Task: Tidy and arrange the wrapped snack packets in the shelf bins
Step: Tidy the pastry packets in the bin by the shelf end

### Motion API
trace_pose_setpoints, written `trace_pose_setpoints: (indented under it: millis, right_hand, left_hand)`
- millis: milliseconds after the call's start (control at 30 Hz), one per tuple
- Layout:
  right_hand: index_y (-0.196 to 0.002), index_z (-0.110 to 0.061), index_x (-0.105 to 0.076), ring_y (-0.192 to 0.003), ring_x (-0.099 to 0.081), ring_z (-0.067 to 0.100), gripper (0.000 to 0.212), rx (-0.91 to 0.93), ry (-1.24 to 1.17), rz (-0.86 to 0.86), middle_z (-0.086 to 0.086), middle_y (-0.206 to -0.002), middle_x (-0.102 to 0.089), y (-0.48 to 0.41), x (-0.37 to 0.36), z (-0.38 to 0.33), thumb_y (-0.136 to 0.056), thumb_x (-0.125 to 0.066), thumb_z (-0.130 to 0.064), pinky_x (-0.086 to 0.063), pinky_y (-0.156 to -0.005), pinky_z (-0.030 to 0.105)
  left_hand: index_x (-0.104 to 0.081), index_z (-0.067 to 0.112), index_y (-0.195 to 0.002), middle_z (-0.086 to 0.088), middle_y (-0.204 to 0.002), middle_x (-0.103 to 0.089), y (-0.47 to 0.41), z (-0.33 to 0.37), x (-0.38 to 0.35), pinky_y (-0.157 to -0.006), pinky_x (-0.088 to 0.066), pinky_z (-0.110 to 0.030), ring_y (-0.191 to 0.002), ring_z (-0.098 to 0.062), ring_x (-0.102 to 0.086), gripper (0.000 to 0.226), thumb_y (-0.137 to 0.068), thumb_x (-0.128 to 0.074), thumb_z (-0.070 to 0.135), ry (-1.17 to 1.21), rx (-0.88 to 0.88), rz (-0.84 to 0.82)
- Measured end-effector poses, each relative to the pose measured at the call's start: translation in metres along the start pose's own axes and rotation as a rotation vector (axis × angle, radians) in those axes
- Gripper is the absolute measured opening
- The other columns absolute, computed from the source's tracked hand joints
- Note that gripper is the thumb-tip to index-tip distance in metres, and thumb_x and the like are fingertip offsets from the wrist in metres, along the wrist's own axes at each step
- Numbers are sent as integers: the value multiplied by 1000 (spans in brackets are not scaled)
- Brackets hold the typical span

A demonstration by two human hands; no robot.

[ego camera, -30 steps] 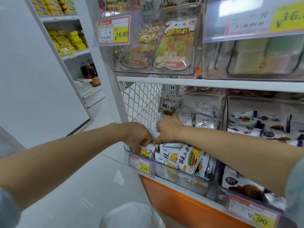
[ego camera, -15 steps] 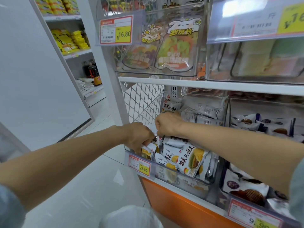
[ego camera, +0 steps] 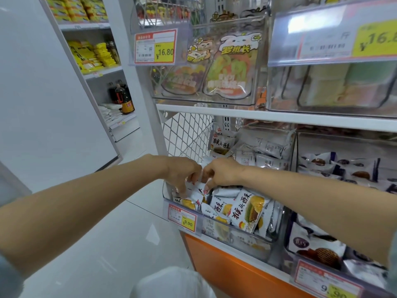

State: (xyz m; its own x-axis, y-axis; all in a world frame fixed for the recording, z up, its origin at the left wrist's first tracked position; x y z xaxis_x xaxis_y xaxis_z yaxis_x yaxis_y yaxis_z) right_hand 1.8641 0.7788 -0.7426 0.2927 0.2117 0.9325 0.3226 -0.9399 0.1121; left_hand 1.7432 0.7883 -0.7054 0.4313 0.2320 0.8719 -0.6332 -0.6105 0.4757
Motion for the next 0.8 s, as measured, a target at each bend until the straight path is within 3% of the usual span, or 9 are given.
trace_pose_setpoints:
  millis: [67, 167, 300, 433, 500, 600, 667, 733, 800]
  right_hand:
    - [-93, -28, -63, -93, -54, 16, 19, 23, -92, 34, -4, -96, -60, 5, 8, 2, -79, -73, -35, -39, -72, 26]
    - [-103, -27, -63, -96, -55, 14, 24, 63, -76, 85, -5, -104, -59, 18, 29, 10, -81, -71, -35, -45, -78, 28]
    - [-118, -30, -58, -105, -52, 15, 35, 51, 141, -27, -8, -117, -54, 37, 43, 39, -85, -64, -41, -44, -86, 30]
    - [-114, -30, -60, -100, -50, 11, 29, 86, 293, -87, -7, -122, -51, 48, 40, 49, -88, -58, -42, -46, -87, 31]
    - [-114, -31, -60, -101, -51, 11, 28, 94, 311, -74, -8, -123, -51, 49, 40, 49, -88, -59, -41, -47, -88, 32]
    - [-123, -35, -55, -104, -45, 5, 40, 53, 136, 38, -23, -117, -45, 52, 52, 53, -85, -65, -30, -42, -83, 25]
    - [-119, -34, -59, -102, -46, 5, 39, 0, -21, 170, -21, -111, -45, 57, 67, 61, -84, -67, -20, -37, -75, 20]
    - [-112, -30, -62, -102, -48, 5, 35, -23, -79, 172, -14, -110, -48, 61, 73, 68, -82, -67, -14, -34, -70, 12]
    - [-105, -34, -62, -102, -49, 4, 32, -21, -103, 163, -15, -107, -50, 61, 70, 70, -81, -68, -13, -35, -71, 13]
  left_hand:
    - [-41, 14, -128, -3, -123, -41, 2, 1, -1, -77, -39, -26, -102, -19, -49, 67, -73, -79, 22, 65, 8, 18]
    - [-31, 18, -140, -2, -131, -35, 0, 2, -9, -88, -38, -29, -116, -22, -44, 82, -73, -78, 22, 54, 4, -41]
    - [-32, 19, -142, -3, -138, -39, -3, 3, -13, -95, -36, -29, -123, -22, -41, 80, -76, -77, 25, 58, 21, -50]
    - [-33, 18, -142, -3, -139, -39, 0, 7, -11, -81, -40, -17, -123, -22, -42, 77, -78, -75, 23, 83, 37, -53]
    - [-33, 19, -142, -3, -138, -38, 4, 8, -10, -90, -41, -24, -125, -23, -40, 76, -79, -74, 24, 51, 50, -49]
    - [-38, 18, -140, -5, -138, -36, 9, 9, -3, -102, -38, -35, -126, -24, -39, 66, -82, -70, 25, 78, 81, 75]
    - [-44, 15, -135, -7, -137, -40, 13, 13, 5, -97, -39, -30, -123, -23, -44, 53, -86, -65, 23, 244, 98, 233]
    - [-49, 14, -130, -6, -136, -46, 15, 20, 10, -89, -39, -25, -120, -21, -48, 44, -89, -62, 23, 440, 117, 362]
    - [-51, 14, -127, -4, -135, -48, 15, 26, 7, -86, -38, -22, -120, -19, -49, 40, -90, -61, 27, 633, 166, 445]
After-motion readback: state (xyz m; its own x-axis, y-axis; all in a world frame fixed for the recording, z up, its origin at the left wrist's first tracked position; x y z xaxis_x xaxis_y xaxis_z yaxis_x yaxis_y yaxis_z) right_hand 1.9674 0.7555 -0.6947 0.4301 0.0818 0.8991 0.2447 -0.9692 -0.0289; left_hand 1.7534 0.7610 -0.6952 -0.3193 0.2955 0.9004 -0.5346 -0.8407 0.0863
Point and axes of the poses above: each hand's wrist, its own y-axis away from the middle knuckle, its own x-axis out of the back of the hand, z = x × y, the point moved 3 cm from there along -y, towards the middle knuckle
